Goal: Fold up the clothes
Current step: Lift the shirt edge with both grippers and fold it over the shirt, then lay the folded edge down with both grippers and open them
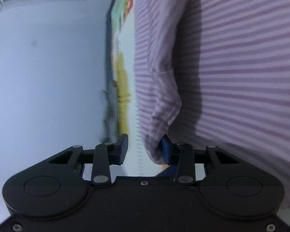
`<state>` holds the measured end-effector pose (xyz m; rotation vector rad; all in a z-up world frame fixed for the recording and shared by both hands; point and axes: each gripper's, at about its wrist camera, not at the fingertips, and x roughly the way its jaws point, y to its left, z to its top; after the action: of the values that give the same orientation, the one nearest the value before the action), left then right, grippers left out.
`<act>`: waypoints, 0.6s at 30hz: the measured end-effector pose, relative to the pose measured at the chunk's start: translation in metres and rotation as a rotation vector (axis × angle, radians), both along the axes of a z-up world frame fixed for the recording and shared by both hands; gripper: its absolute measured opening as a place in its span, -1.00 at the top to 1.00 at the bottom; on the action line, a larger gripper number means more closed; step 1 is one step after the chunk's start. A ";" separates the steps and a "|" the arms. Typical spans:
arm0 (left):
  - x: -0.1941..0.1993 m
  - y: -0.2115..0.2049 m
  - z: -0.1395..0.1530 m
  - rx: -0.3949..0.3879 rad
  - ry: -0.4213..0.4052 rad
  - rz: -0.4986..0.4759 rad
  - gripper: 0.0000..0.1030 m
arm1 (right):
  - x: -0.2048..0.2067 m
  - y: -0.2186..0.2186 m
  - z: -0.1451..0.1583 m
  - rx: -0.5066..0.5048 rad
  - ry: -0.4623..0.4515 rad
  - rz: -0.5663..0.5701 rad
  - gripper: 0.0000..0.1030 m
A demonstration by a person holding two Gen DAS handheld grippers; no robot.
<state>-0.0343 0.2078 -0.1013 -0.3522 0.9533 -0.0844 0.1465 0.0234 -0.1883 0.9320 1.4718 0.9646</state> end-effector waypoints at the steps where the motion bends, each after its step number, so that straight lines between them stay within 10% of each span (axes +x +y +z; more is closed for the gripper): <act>1: 0.000 0.000 0.001 0.015 -0.008 0.011 0.41 | 0.001 -0.001 0.000 0.010 0.006 -0.008 0.30; 8: -0.005 -0.013 0.008 0.227 -0.091 0.029 0.27 | 0.000 0.009 -0.002 -0.013 0.009 -0.008 0.30; 15: -0.012 -0.062 0.006 0.689 -0.199 -0.117 0.17 | -0.001 0.018 0.000 -0.008 0.011 -0.003 0.30; 18: -0.008 -0.067 0.003 0.715 -0.199 -0.150 0.16 | 0.000 0.020 0.001 -0.008 0.014 -0.002 0.30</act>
<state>-0.0420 0.1404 -0.0985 0.3817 0.7541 0.0856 0.1464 0.0439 -0.1874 0.9355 1.4856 0.9517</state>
